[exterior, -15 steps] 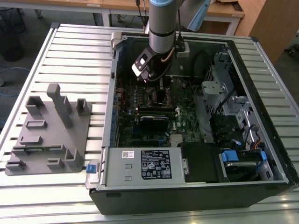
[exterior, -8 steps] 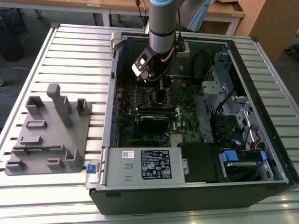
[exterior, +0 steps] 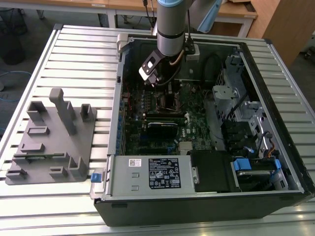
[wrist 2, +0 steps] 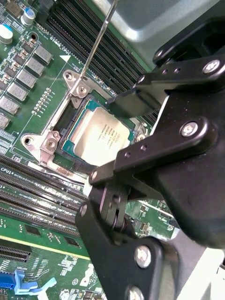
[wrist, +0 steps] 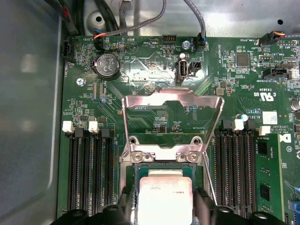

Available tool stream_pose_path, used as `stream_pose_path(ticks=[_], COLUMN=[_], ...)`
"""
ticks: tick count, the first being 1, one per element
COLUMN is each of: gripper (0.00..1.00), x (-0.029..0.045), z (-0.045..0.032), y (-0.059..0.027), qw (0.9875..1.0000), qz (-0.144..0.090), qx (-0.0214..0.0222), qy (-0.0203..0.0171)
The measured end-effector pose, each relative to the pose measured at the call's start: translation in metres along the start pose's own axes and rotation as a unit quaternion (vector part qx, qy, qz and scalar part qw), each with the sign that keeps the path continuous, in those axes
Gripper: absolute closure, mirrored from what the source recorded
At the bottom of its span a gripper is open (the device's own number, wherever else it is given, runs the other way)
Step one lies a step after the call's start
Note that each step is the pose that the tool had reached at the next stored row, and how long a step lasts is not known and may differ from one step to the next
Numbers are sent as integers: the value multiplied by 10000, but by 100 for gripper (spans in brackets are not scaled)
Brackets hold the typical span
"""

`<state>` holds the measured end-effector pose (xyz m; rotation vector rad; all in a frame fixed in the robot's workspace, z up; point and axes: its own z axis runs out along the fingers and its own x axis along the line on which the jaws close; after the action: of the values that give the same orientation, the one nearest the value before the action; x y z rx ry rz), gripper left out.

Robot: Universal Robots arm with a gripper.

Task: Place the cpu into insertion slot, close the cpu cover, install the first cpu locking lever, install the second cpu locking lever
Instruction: 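Place the cpu into insertion slot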

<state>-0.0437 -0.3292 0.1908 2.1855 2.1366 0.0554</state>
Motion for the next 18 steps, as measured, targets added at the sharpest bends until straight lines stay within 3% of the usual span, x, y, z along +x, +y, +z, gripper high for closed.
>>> stream_pose_path(ticks=[1, 6, 14, 18], gripper=[32, 32, 32, 32], x=[0, -1, -6, -6], z=[0, -8, -167, -189], y=[0, 0, 14, 16], qw=[10000, 10000, 10000, 10000], qz=[0, 0, 0, 0], qx=[0, 1, 1, -1], qy=[0, -2, -1, 1])
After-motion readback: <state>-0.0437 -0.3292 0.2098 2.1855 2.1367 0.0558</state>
